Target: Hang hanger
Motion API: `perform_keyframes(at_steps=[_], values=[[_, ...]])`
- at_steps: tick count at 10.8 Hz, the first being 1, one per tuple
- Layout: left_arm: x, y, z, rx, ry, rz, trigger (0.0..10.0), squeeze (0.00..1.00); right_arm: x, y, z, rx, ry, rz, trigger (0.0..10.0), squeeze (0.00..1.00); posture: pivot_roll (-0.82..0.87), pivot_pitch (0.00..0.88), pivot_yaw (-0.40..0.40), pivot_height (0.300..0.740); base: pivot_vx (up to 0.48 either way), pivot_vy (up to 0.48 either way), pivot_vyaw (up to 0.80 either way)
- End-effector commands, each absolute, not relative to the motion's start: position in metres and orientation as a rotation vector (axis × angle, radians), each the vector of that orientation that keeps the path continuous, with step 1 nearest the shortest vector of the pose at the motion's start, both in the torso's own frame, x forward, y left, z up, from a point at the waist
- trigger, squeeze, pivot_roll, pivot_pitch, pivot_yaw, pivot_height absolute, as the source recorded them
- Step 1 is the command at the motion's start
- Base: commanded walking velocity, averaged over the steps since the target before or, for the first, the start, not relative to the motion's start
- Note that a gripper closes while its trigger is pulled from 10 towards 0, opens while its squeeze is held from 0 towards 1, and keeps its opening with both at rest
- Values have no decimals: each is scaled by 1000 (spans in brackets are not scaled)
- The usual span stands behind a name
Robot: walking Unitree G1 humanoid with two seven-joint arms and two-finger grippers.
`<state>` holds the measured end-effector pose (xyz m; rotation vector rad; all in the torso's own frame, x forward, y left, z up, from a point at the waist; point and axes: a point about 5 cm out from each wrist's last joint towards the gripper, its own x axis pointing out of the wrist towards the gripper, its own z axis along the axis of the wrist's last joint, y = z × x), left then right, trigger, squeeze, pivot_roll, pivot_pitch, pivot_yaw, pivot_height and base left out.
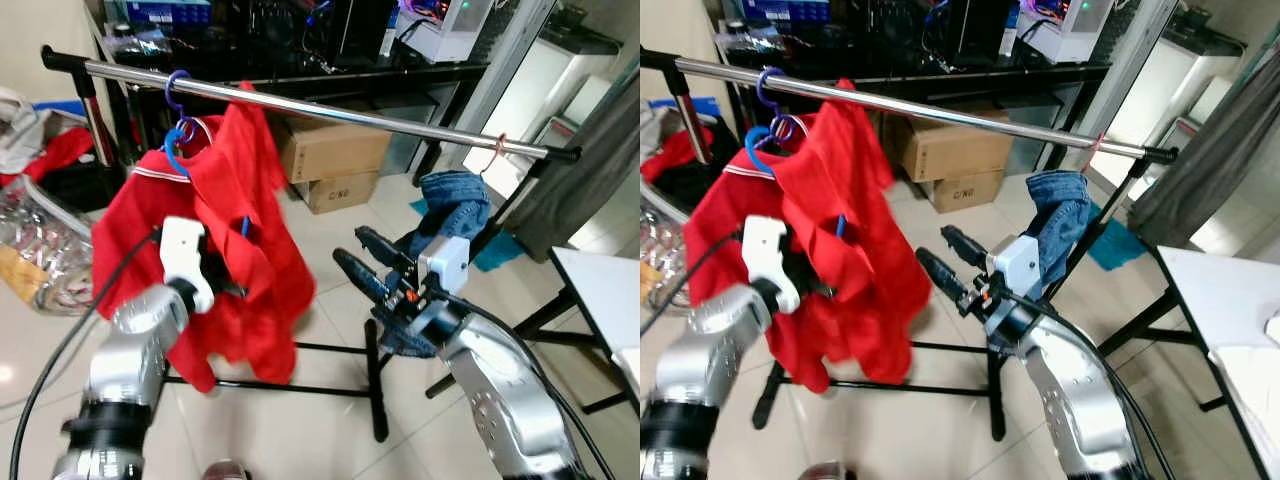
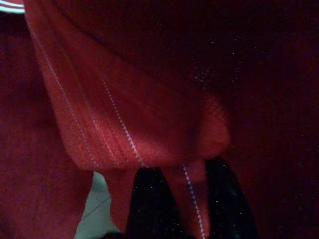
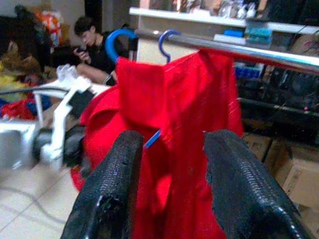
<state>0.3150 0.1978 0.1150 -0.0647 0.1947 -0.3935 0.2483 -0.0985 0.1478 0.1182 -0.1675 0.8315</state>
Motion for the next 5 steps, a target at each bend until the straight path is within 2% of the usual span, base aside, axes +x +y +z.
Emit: perform_keyframes(at_steps=[1, 5], values=[[325, 198, 130, -53, 152, -397, 10000, 0, 246, -105, 150, 108, -156, 817, 10000, 0, 156, 0, -182, 740, 0, 0, 0], [353, 225, 164, 22, 145, -370, 10000, 0, 240, -111, 152, 99, -123, 815, 10000, 0, 134, 0, -192, 740, 0, 0, 0]])
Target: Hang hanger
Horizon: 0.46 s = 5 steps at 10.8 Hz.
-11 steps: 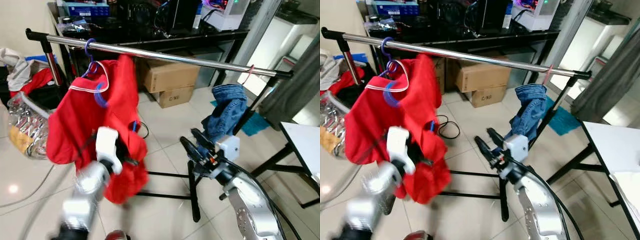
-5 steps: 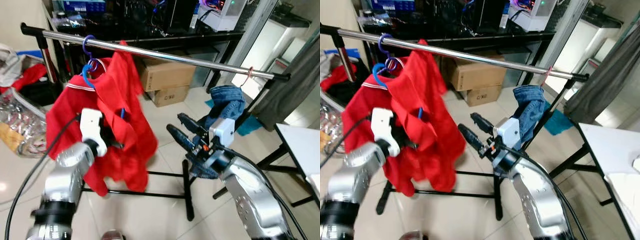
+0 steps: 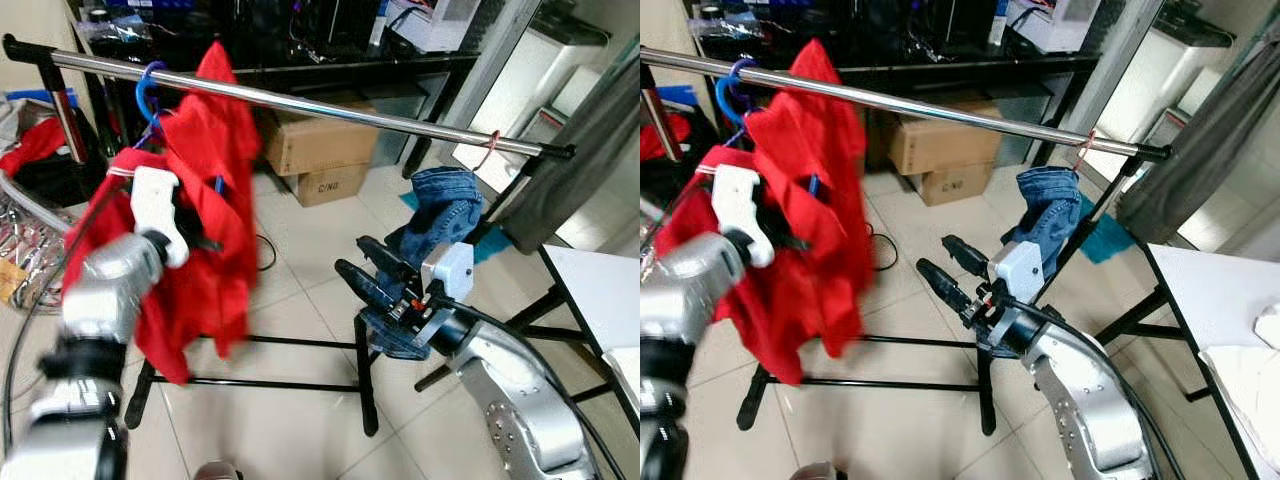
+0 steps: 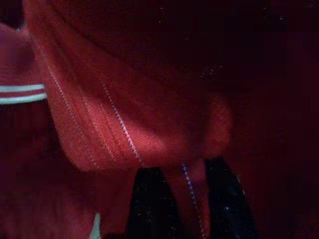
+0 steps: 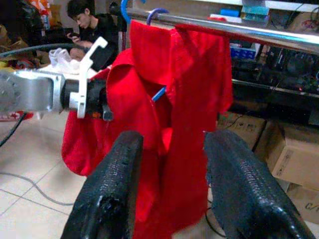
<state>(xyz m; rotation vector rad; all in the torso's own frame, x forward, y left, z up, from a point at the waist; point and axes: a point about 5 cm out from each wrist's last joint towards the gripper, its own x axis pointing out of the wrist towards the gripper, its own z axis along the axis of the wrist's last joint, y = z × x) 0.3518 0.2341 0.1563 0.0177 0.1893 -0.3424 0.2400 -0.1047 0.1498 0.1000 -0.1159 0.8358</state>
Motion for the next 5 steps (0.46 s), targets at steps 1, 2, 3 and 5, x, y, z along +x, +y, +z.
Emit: perform_keyframes(at_steps=[1, 2, 3, 5], values=[[359, 228, 171, 40, 147, -380, 10000, 0, 238, -112, 152, 97, -113, 813, 10000, 0, 129, 0, -193, 740, 0, 0, 0], [364, 229, 177, 52, 151, -395, 10000, 0, 235, -113, 152, 97, -102, 812, 10000, 0, 120, 0, -195, 740, 0, 0, 0], [369, 229, 180, 69, 161, -409, 10000, 0, 233, -114, 153, 96, -91, 810, 10000, 0, 112, 0, -198, 740, 0, 0, 0], [378, 235, 190, 107, 175, -414, 10000, 0, 228, -118, 153, 90, -73, 804, 10000, 0, 94, 0, -204, 740, 0, 0, 0]])
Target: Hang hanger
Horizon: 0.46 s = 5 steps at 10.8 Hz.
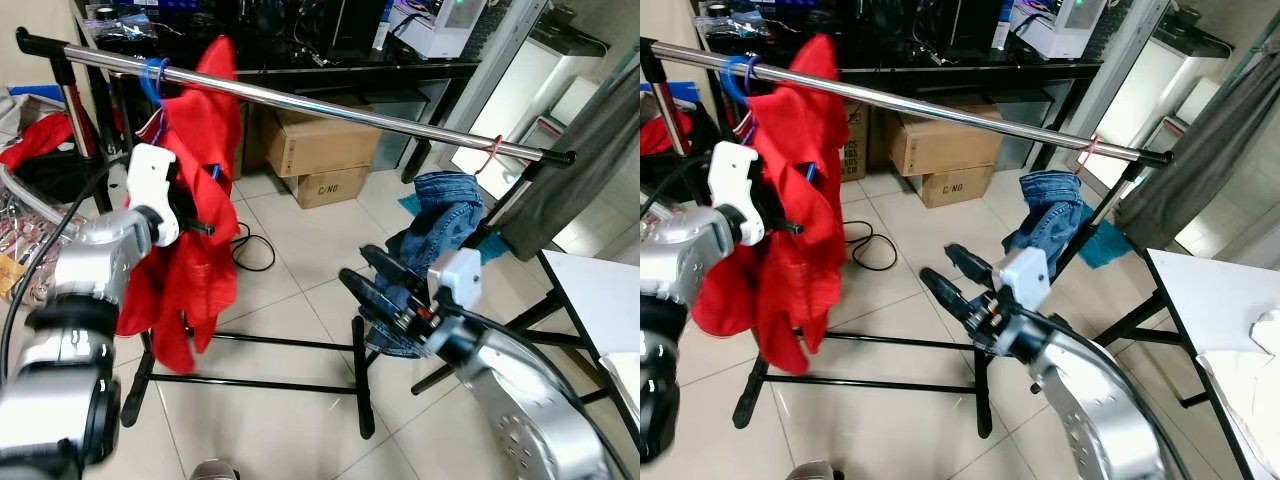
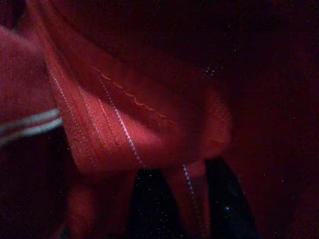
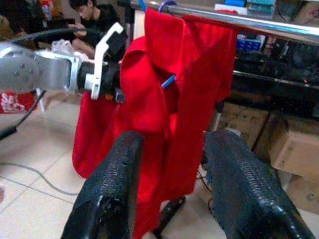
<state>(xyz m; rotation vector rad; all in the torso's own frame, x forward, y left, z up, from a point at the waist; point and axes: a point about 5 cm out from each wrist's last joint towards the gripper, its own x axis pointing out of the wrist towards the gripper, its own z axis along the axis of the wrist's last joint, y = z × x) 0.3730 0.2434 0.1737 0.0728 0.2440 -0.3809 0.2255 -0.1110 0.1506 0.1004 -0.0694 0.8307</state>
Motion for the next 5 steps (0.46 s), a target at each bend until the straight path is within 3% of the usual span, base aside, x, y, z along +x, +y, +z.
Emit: perform_keyframes(at_steps=[1, 5], values=[[380, 237, 193, 115, 177, -412, 10000, 0, 226, -119, 153, 88, -67, 802, 10000, 0, 91, 0, -206, 740, 0, 0, 0], [391, 247, 205, 108, 201, -365, 10000, 0, 219, -120, 155, 90, -42, 794, 10000, 0, 76, 0, -214, 740, 0, 0, 0]])
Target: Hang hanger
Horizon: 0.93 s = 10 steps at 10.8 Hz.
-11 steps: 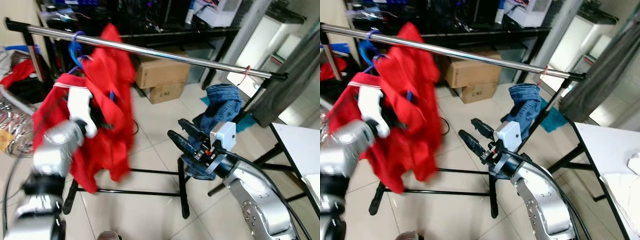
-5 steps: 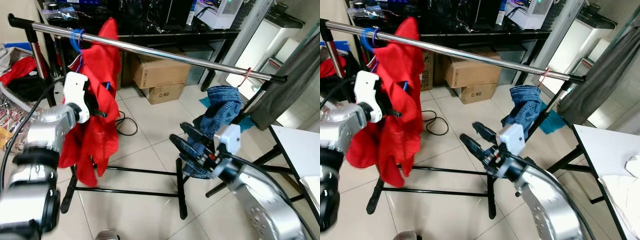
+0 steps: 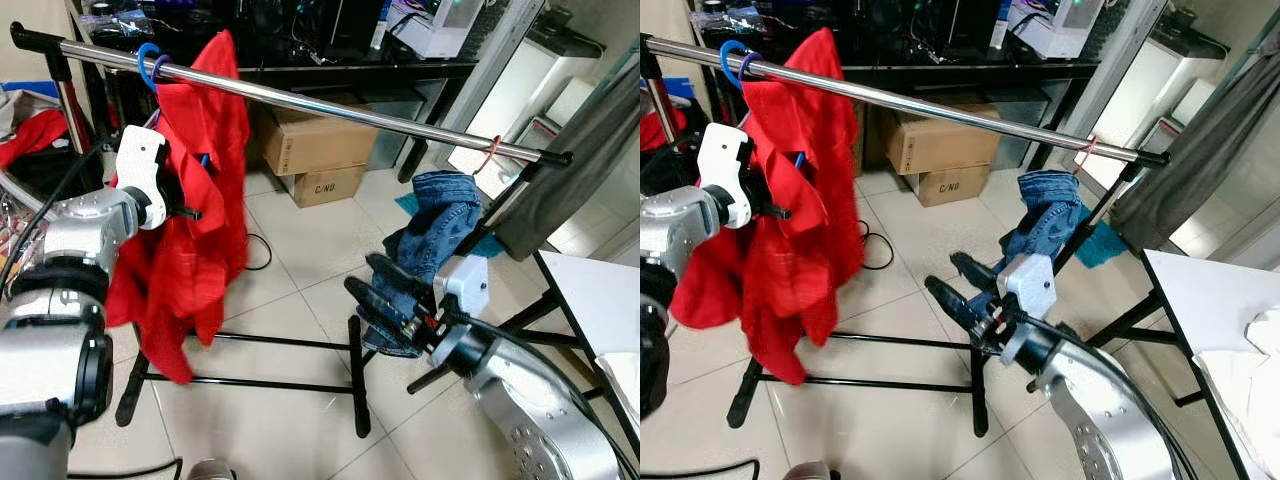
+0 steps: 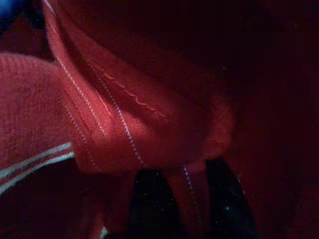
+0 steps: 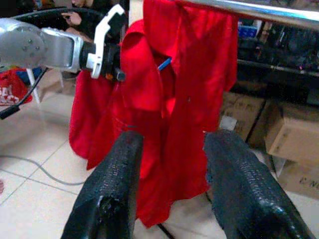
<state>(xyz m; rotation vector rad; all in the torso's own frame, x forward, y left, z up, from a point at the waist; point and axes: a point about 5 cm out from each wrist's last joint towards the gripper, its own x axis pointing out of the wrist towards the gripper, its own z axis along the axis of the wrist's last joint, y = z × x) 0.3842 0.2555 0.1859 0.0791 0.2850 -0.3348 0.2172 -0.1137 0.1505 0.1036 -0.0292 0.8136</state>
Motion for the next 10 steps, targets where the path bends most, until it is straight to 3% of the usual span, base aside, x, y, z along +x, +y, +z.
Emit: perform_keyframes(at_steps=[1, 7, 10], values=[[392, 248, 205, 95, 216, -354, 10000, 0, 217, -121, 155, 93, -33, 788, 10000, 0, 72, 0, -215, 740, 0, 0, 0], [398, 252, 207, 149, 288, -245, 10000, 0, 209, -123, 155, 108, -8, 751, 10000, 0, 46, 0, -205, 740, 0, 0, 0], [392, 248, 179, 90, 388, -214, 10000, 0, 212, -120, 154, 118, -21, 727, 10000, 0, 43, 0, -184, 740, 0, 0, 0]])
